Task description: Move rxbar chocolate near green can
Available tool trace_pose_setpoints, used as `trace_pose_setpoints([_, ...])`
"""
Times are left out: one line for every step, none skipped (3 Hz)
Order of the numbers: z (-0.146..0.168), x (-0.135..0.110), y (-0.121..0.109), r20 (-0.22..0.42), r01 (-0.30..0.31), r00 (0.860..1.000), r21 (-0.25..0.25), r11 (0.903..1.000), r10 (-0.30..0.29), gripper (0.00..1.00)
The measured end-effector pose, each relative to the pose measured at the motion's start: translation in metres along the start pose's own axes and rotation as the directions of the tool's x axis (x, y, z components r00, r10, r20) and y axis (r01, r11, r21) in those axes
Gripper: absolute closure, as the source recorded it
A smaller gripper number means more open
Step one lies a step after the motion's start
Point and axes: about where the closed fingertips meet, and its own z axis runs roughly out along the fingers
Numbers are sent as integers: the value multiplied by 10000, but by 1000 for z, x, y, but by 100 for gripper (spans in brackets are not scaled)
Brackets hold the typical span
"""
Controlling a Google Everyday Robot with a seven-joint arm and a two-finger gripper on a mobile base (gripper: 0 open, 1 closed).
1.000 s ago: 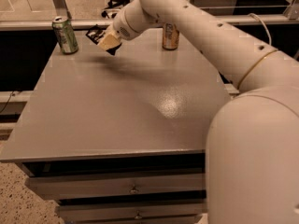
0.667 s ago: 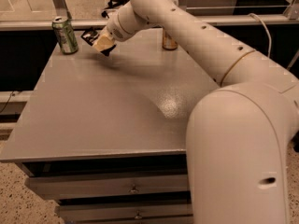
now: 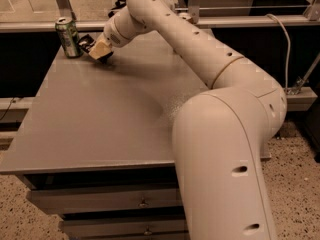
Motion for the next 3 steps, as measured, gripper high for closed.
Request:
trace_pose_setpoints([7, 1, 2, -28, 29, 10000, -208, 9998, -30, 53])
trace_pose_setpoints([9, 3, 0, -50, 52, 10000, -311, 9995, -53, 28])
trace_pose_setpoints([8, 5, 0, -68, 70, 9999, -354, 9993, -73, 6])
